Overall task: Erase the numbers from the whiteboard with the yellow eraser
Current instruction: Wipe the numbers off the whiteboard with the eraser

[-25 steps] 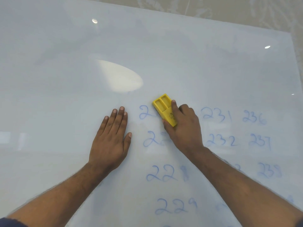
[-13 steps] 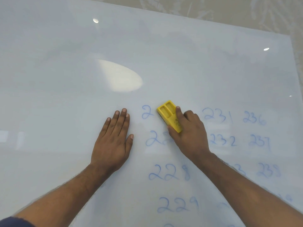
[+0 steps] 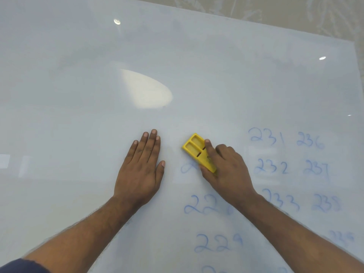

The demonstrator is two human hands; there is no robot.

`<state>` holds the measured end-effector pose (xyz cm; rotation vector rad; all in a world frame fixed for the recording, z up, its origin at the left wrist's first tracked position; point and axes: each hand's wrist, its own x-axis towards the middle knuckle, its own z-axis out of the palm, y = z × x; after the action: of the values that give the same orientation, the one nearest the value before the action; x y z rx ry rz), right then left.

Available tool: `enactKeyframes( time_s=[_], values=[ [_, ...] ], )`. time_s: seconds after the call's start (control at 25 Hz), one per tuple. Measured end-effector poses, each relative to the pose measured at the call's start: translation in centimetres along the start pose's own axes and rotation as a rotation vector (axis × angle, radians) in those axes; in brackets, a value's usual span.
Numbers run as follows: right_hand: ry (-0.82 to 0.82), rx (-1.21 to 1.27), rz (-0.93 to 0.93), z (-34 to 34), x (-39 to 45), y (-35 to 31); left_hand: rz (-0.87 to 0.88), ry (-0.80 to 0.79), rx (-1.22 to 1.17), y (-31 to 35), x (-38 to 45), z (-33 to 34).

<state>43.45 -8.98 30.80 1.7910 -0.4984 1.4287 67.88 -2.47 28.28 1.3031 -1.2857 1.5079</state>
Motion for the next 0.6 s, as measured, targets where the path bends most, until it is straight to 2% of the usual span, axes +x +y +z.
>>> enactKeyframes(
  time_s=[0.12,0.2,0.36,0.48,0.6],
  values=[
    [0.035,0.057,0.131,0.4,3.2,-0.6,-0.011,-0.001,0.0,0.1,-0.1,-0.1],
    [0.047,0.084,0.154,1.0,4.6,-2.1,-0.013,0.008,-0.004,0.2,-0.2,-0.1],
    [-0.013,0.05,-0.003,1.3,1.8,-3.8,0.002,0.015,-0.013,0.1,-0.6,0.0],
    [-0.071,-0.004,-0.14,0.5,-1.7,-2.2,0.006,0.015,-0.006,0.0,-1.0,0.0],
    [-0.057,-0.04,-0.093,-0.5,-2.8,0.5,-0.016,0.019,0.0,0.3,-1.3,0.0]
  ],
)
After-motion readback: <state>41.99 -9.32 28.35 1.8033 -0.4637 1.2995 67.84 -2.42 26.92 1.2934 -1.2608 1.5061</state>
